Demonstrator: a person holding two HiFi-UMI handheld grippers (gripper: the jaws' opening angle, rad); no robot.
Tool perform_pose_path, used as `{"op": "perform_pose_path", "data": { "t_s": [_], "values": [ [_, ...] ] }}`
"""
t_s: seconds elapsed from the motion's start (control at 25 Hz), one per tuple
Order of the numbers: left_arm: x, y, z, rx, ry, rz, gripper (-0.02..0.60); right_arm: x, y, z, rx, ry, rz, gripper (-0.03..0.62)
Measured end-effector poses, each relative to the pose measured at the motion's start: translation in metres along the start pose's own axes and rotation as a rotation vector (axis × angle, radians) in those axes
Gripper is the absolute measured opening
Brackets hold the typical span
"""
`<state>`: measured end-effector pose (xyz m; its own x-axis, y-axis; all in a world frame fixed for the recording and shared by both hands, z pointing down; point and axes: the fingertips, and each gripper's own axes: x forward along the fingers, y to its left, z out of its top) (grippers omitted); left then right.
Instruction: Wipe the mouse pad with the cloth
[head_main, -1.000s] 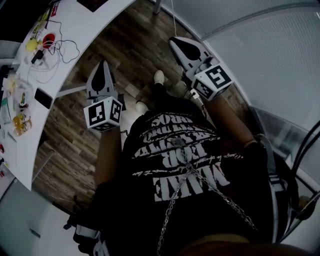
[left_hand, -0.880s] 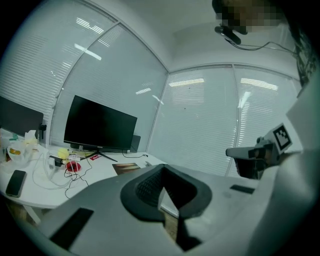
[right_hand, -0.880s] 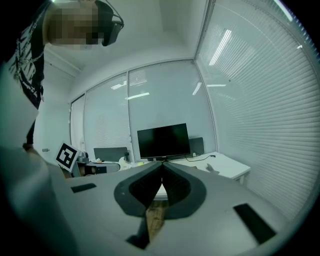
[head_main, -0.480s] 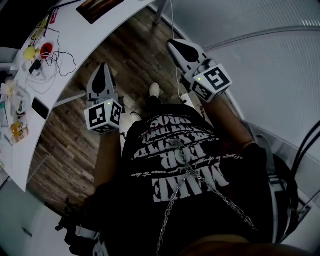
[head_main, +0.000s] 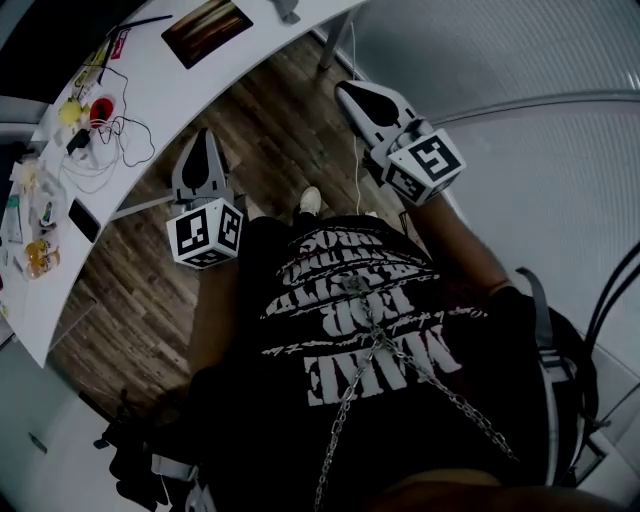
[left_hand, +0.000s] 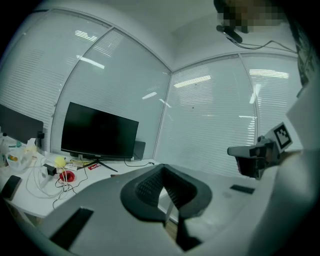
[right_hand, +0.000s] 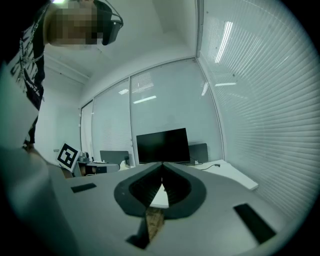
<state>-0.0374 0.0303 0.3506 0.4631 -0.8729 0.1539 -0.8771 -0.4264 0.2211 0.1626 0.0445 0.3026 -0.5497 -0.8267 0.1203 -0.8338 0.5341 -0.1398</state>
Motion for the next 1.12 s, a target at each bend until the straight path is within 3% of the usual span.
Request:
{"op": "perform_pose_path", "data": {
  "t_s": [0.4, 0.72, 1.12],
  "values": [
    [0.032, 0.002, -0.001, 0.019, 0.022, 0.018, 0.0, 0.028, -0.034, -0.015, 0.039, 0.031, 0.024, 0.0],
    [0.078, 0.037, -0.008, -0.013, 0.029, 0.0, 0.0, 0.081, -0.05, -0.02, 0.035, 0.053, 0.016, 0.0],
    [0.146, 0.106, 0.009, -0.036, 0.062, -0.024, 0.0, 0.18, -0.069, -0.003, 0.046, 0.057, 0.011, 0.0]
  ]
}}
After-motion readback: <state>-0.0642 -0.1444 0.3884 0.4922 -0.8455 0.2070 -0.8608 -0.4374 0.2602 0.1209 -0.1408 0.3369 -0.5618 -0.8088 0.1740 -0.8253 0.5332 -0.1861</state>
